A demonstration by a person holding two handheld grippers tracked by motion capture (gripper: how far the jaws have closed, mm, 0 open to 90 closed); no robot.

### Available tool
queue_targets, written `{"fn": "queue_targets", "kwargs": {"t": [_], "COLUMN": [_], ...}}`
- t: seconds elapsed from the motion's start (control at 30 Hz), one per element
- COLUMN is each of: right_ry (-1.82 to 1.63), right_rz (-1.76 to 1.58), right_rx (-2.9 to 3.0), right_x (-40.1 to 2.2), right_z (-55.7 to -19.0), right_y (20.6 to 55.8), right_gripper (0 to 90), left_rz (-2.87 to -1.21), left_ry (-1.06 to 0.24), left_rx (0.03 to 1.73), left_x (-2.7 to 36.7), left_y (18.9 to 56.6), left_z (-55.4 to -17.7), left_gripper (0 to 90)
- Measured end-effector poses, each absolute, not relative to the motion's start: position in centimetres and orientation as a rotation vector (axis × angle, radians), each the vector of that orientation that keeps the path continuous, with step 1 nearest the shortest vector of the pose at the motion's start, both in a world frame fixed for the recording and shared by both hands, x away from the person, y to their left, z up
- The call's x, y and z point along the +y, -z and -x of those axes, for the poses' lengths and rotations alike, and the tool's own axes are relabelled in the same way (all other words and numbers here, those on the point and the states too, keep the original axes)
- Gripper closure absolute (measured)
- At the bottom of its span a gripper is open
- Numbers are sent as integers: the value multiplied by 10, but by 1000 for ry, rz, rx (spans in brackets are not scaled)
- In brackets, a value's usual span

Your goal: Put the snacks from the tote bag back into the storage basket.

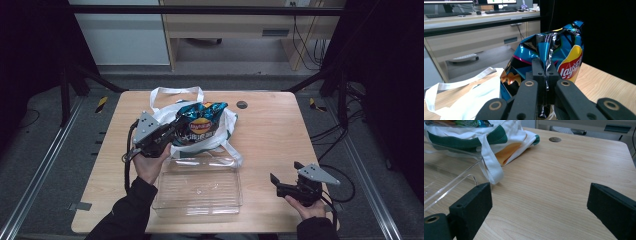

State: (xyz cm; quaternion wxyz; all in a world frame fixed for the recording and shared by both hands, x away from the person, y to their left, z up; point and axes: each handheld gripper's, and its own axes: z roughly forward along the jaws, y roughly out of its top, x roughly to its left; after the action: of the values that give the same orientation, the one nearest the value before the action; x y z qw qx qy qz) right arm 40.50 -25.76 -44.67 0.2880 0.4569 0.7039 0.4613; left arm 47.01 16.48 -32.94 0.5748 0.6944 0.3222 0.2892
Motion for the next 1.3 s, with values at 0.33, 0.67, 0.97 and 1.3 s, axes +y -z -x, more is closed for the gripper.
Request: {"fn": "queue_targets", "kwargs": {"t": [0.33, 0.67, 0.97, 1.3], "right_ry": [-1231, -1228, -1230, -1225], "right_rz": [-1222, -1220, -1223, -1217], "right_rx": [1881, 1881, 1881, 1879], "right_x": [-257, -258, -257, -257], "right_z": [-405, -405, -404, -404], "right_y": [447, 446, 446, 446], "right_gripper": [63, 63, 63, 63], "left_rz": [-1589, -1579, -1579, -1572], "left_ry": [-661, -639, -634, -591], "left_rx": [739, 708, 676, 667], "left_x": [175, 182, 189, 199], "left_y": [311, 296, 294, 307], "left_z": [-457, -438, -415, -391], "left_gripper": [900, 900, 900, 900]}}
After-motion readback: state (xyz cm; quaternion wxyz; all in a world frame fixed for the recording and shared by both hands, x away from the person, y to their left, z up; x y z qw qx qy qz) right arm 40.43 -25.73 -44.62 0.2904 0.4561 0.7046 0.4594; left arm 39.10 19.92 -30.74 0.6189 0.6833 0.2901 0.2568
